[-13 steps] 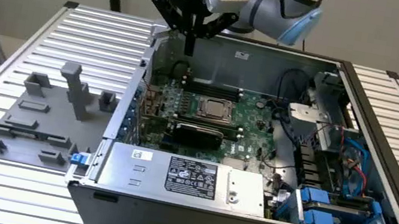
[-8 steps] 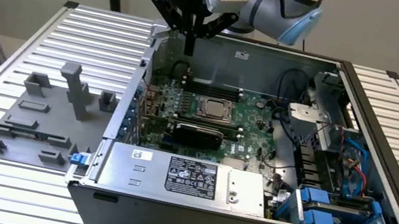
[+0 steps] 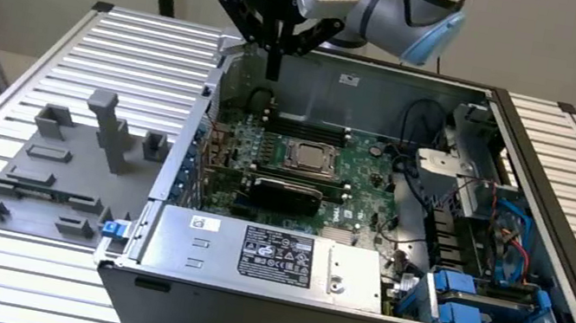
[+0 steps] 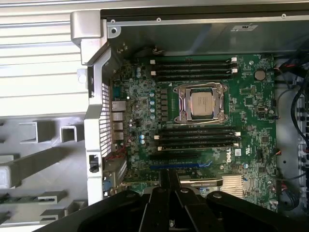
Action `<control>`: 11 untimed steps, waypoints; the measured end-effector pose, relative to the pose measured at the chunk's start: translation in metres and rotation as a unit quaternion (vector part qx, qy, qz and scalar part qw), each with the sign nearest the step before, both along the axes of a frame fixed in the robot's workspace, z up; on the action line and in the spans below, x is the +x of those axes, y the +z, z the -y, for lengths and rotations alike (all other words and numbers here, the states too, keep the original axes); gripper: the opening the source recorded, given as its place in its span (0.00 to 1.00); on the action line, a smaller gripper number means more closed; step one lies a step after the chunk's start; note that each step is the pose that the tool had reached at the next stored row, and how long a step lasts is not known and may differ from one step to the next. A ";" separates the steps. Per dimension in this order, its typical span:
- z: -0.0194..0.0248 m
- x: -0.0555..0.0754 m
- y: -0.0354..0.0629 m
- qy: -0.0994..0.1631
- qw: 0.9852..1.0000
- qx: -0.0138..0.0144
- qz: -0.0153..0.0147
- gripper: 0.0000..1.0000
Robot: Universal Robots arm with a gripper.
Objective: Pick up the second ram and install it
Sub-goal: 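Reach for the second ram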
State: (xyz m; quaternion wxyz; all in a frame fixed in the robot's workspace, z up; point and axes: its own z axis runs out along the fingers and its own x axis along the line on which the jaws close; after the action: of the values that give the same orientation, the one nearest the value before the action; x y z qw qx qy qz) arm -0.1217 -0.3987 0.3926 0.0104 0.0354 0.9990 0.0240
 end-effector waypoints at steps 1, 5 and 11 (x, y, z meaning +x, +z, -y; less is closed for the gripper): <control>0.0003 0.000 0.0001 0.000 1.000 0.000 0.000 0.11; 0.0057 -0.009 0.0000 0.000 1.000 0.000 0.000 0.11; 0.0191 -0.037 0.0000 0.000 1.000 0.000 0.001 0.11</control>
State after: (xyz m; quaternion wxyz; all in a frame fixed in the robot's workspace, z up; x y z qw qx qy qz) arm -0.1582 -0.4178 0.3926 0.0112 0.0354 0.9990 0.0241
